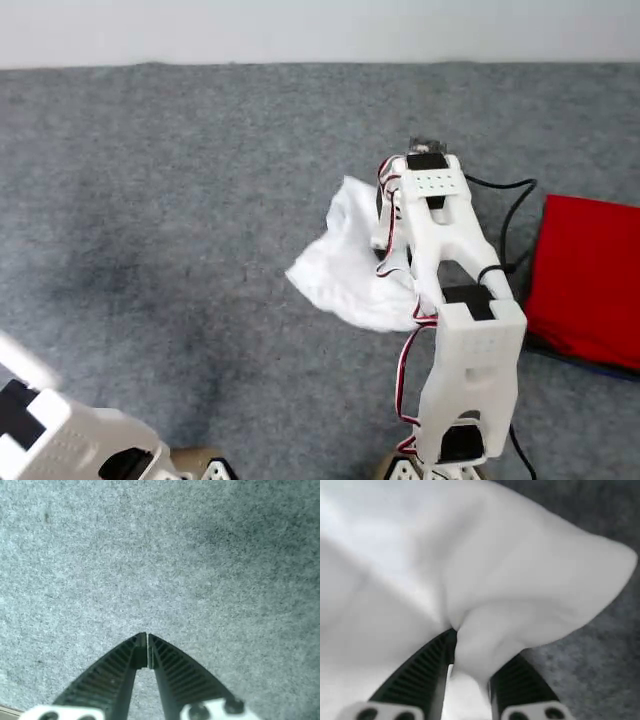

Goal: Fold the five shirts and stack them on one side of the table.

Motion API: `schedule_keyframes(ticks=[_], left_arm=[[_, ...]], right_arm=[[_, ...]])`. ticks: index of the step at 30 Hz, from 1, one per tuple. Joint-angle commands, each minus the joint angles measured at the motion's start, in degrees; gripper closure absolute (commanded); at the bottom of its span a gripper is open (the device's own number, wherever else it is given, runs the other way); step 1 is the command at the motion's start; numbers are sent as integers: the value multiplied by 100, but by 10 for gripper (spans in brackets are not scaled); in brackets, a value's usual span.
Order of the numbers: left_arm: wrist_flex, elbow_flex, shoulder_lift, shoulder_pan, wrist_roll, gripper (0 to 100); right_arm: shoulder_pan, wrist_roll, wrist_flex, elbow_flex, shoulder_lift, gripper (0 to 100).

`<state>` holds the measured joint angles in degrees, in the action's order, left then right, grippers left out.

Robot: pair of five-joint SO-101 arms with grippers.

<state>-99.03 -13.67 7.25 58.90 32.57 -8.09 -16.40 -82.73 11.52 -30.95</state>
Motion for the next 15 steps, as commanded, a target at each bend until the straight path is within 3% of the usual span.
schedule_keyframes(ticks=[1, 10, 15], left_arm=[[-123, -259, -360, -9, 193, 985], [-123, -532, -360, -9, 193, 985], [-132, -514, -352, 0, 193, 985]], right_arm=[[119, 466, -418, 114, 1033, 990], [198, 1310, -1569, 97, 3090, 990], [637, 1758, -1947, 105, 4004, 990]])
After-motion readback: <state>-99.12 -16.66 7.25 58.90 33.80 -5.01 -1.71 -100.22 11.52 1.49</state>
